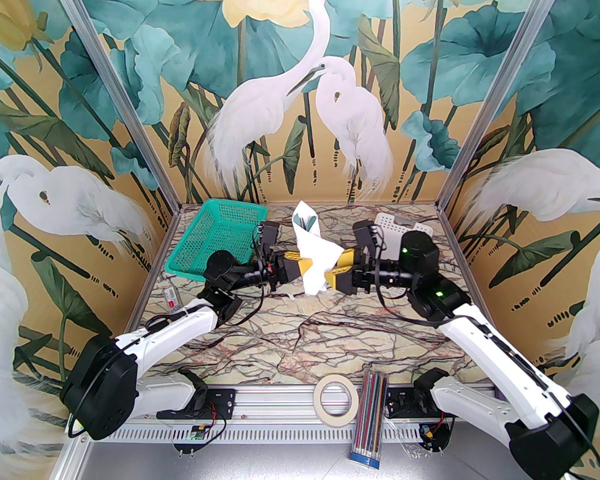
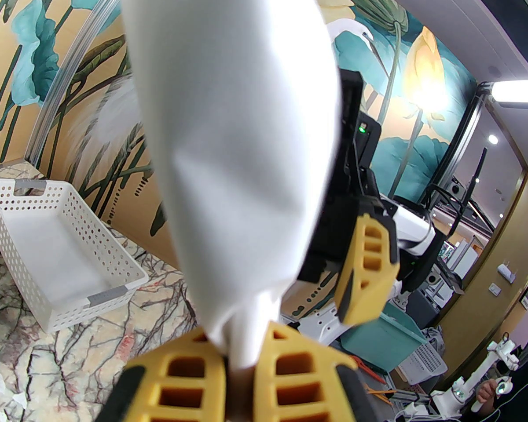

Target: Place the utensils on the paper napkin and roll it up

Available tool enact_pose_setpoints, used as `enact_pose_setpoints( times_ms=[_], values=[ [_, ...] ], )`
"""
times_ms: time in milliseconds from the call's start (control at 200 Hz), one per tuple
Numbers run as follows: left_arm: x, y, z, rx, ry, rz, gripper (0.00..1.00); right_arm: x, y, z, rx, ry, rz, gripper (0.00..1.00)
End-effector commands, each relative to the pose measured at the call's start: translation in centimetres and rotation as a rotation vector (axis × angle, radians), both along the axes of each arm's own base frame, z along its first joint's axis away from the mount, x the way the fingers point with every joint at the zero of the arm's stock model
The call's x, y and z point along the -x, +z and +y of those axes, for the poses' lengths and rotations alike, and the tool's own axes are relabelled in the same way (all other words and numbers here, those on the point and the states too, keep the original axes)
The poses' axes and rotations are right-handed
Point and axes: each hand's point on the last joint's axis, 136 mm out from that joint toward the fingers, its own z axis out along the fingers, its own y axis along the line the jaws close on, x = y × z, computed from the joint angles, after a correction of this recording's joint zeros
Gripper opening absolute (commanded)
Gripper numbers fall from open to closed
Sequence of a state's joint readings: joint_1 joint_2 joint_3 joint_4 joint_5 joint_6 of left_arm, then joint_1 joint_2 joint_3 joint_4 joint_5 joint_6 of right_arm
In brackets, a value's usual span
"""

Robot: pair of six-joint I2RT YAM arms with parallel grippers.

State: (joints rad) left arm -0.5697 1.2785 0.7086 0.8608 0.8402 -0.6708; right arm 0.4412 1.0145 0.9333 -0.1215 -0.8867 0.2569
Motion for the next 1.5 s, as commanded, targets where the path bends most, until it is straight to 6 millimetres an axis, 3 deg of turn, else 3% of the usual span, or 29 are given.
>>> enact_pose_setpoints(
  times_ms=[0, 170, 335, 485, 585, 825, 890, 1055, 1200, 1425, 1495],
  values=[
    [0.0, 0.3, 0.0, 0.017, -0.002, -0.006, 0.00, -0.3, 0.5, -0.2, 0.001, -0.009, -0.014, 0.62],
    [0.2, 0.5, 0.0, 0.021, -0.007, -0.010, 0.00, -1.2, 0.8, 0.1, -0.001, -0.017, -0.017, 0.57],
    [0.2, 0.4, 0.1, 0.018, -0.003, -0.011, 0.00, -1.6, 1.4, -0.3, -0.010, -0.050, -0.039, 0.41],
    [0.2, 0.4, 0.1, 0.017, 0.001, -0.013, 0.00, -1.8, 1.6, -1.2, -0.009, -0.083, -0.043, 0.13],
    [0.2, 0.4, 0.1, 0.018, 0.002, -0.015, 0.00, -2.3, 1.5, -1.5, -0.003, -0.101, -0.040, 0.00],
    [0.3, 0.6, 0.1, 0.021, -0.003, -0.021, 0.00, -3.8, 1.4, -2.2, 0.017, -0.158, -0.029, 0.00],
    [0.2, 0.5, 0.1, 0.021, 0.002, -0.018, 0.00, -4.6, 1.2, -2.7, 0.036, -0.203, -0.023, 0.11],
    [-0.2, 0.5, 0.3, 0.022, 0.030, -0.013, 0.00, -5.6, 0.5, -4.9, 0.089, -0.324, 0.011, 0.25],
    [-0.7, 0.1, 0.4, 0.001, 0.072, -0.006, 0.00, -3.7, 2.0, -5.7, 0.076, -0.330, -0.005, 0.36],
    [-1.2, -0.1, 0.6, -0.024, 0.111, -0.005, 0.00, 0.4, 3.9, -4.1, -0.010, -0.148, 0.037, 0.36],
    [-1.1, -0.1, 0.6, -0.025, 0.109, -0.011, 0.00, 0.0, 3.7, -4.3, 0.004, -0.177, 0.039, 0.43]
  ],
)
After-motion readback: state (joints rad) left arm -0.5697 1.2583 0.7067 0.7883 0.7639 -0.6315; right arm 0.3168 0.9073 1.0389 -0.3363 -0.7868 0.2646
